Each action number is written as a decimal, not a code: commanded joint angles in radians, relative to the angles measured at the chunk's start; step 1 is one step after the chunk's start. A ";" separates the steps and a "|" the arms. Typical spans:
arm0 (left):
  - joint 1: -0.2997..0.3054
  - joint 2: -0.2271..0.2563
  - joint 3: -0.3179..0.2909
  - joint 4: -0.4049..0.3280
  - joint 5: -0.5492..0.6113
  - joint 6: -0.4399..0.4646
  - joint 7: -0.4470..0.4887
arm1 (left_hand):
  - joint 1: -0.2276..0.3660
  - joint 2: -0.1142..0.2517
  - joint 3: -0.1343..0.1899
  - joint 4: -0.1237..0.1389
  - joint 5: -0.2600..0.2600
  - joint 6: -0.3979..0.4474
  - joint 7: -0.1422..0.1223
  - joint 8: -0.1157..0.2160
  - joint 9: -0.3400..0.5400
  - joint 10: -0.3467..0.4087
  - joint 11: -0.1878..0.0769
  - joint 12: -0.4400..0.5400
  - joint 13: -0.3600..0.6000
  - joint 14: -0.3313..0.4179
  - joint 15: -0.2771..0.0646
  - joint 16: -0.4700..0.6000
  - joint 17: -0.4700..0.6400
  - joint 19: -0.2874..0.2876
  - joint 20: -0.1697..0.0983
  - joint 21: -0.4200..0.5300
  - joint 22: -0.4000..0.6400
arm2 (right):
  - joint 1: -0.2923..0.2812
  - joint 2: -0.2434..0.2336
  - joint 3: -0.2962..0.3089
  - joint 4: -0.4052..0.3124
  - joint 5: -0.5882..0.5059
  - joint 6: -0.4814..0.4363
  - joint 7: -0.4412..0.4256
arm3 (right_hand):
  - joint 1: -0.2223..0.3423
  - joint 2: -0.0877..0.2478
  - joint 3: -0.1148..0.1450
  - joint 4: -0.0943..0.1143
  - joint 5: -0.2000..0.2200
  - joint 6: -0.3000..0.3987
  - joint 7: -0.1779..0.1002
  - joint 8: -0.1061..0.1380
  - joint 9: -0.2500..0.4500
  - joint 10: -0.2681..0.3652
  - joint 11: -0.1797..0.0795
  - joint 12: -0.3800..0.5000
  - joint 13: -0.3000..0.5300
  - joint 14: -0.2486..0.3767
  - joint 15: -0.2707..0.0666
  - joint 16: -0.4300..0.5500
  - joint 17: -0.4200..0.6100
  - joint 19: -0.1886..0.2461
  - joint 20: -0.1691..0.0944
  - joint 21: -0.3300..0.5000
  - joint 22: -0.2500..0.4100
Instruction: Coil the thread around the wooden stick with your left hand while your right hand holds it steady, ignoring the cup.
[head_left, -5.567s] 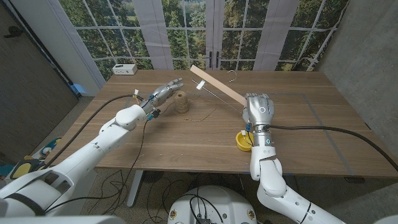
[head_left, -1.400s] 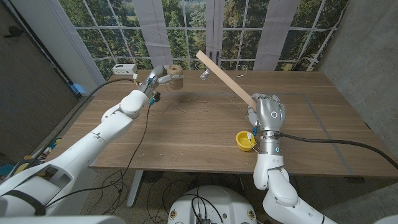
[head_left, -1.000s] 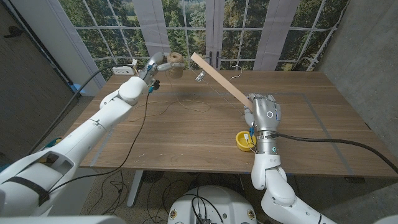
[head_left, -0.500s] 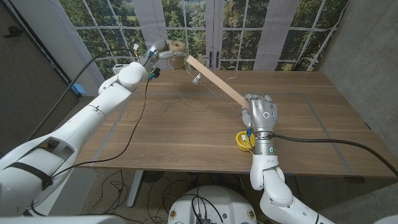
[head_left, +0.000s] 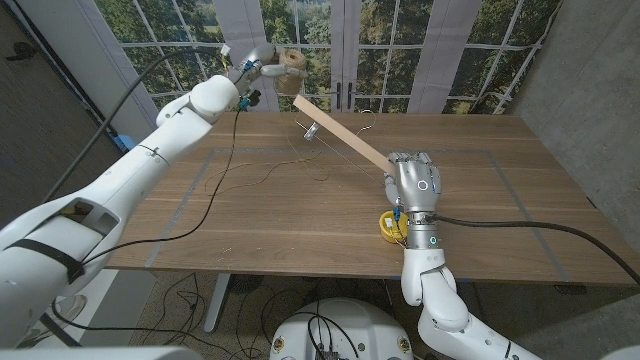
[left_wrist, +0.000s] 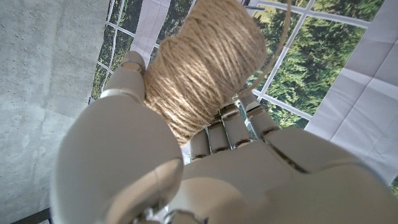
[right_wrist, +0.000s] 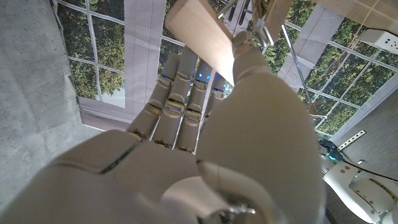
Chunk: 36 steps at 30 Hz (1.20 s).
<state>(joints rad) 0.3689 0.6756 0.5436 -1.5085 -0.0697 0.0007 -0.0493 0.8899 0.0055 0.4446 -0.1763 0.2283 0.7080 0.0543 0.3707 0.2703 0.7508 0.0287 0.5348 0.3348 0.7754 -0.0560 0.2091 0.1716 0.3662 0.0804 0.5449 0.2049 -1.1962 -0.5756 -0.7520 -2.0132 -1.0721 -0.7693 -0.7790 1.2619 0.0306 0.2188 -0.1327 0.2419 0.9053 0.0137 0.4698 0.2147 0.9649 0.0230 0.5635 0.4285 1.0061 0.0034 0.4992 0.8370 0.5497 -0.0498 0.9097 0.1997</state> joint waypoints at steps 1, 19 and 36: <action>-0.068 -0.044 0.037 0.022 0.045 -0.002 -0.010 | 0.063 0.160 0.105 0.097 -0.001 0.189 -0.037 0.000 0.001 0.316 -0.163 0.017 0.049 0.040 -0.129 -0.001 0.003 0.004 -0.008 0.009 -0.001 | 0.019 -0.004 -0.015 0.017 -0.015 0.029 0.012 | 0.109 0.115 0.005 0.005 0.052 0.076 -0.071 0.022 0.053 0.064 -0.060 0.006 0.007 0.173 -0.231 -0.003 0.007 -0.006 -0.096 0.007 0.000; -0.138 -0.107 0.083 0.061 0.087 -0.046 -0.036 | 0.062 0.158 0.108 0.096 -0.002 0.192 -0.038 -0.006 -0.002 0.317 -0.167 0.017 0.061 0.046 -0.133 -0.005 0.003 0.004 -0.010 0.013 -0.002 | 0.046 -0.013 -0.029 0.023 -0.041 0.084 0.027 | 0.108 0.115 0.003 0.005 0.054 0.078 -0.072 0.022 0.052 0.067 -0.059 0.005 0.010 0.176 -0.231 -0.011 0.017 -0.014 -0.098 0.022 -0.003; -0.185 -0.152 0.108 0.067 0.090 -0.069 -0.082 | 0.062 0.157 0.112 0.096 -0.004 0.197 -0.039 -0.009 -0.002 0.318 -0.170 0.016 0.074 0.051 -0.136 -0.008 0.004 0.004 -0.013 0.018 -0.003 | 0.088 -0.013 -0.045 0.050 -0.061 0.149 0.052 | 0.108 0.113 0.001 0.005 0.055 0.083 -0.074 0.023 0.050 0.069 -0.059 0.000 0.010 0.180 -0.231 -0.020 0.027 -0.020 -0.099 0.039 -0.006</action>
<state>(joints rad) 0.2074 0.5461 0.6393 -1.4365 0.0188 -0.0583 -0.1093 0.8899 0.0055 0.4487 -0.1804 0.2283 0.7151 0.0614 0.3576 0.2673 0.7565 0.0345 0.5354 0.3349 0.7855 -0.0554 0.2031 0.1716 0.3659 0.0728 0.5586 0.1999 -1.1335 -0.5881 -0.7880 -1.9808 -1.1218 -0.6582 -0.7417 1.2623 0.0302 0.2174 -0.1313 0.2442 0.9052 0.0136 0.4755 0.2147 0.9684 0.0194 0.5625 0.4362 1.0145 0.0008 0.4797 0.8610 0.5317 -0.0502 0.9409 0.1903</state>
